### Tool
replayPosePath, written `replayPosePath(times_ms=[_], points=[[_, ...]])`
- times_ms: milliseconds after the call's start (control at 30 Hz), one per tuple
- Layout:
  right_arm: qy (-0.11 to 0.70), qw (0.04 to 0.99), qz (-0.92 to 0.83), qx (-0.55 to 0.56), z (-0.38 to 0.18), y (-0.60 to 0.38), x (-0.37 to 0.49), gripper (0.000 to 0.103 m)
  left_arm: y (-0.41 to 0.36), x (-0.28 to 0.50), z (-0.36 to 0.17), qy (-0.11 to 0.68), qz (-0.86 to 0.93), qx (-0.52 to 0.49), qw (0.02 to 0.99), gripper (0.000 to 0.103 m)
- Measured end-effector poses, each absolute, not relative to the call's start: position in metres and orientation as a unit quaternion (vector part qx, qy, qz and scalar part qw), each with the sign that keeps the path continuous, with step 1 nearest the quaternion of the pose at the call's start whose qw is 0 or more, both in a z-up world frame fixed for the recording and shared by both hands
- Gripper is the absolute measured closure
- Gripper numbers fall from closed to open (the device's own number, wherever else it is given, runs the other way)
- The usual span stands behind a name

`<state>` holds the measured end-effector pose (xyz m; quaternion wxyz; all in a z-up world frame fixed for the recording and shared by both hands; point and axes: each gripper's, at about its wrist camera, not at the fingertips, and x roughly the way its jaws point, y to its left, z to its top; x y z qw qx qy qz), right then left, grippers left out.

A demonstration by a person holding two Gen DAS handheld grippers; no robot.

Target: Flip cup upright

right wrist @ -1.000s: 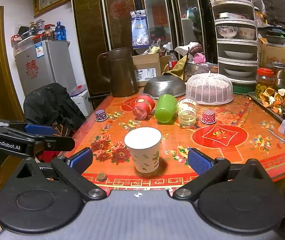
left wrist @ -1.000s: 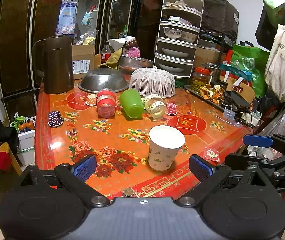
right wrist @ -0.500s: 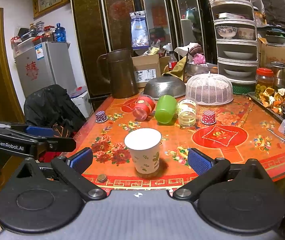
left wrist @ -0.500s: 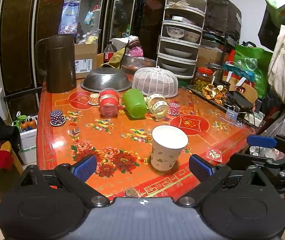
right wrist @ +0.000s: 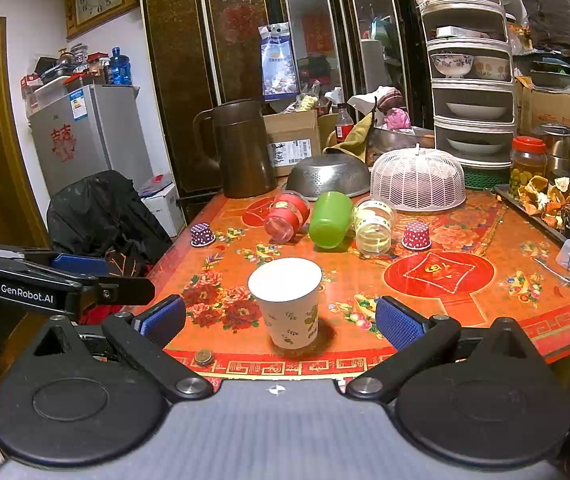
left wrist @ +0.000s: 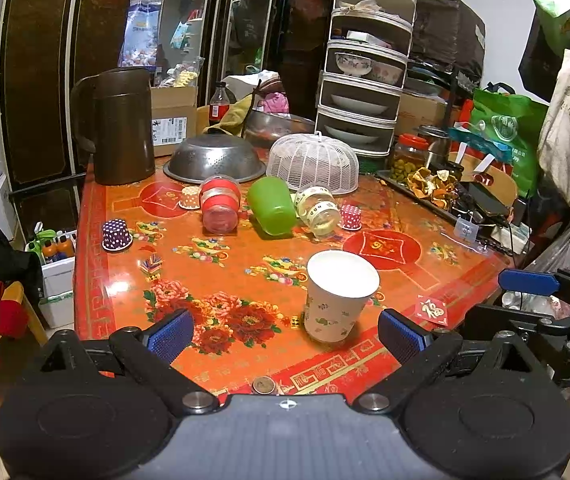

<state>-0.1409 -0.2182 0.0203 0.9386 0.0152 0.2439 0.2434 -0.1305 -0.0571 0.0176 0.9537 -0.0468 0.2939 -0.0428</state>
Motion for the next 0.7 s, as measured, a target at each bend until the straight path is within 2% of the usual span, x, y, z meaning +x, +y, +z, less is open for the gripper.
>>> replayPosePath(times_ms=[700], points=[[0.246,0.938,0.242,0.018,0.0197,-0.2184,-0.1406,0.001,-0.057,-0.1272,0.0146,0.295,-0.048,-0.051,0.953,0.003]])
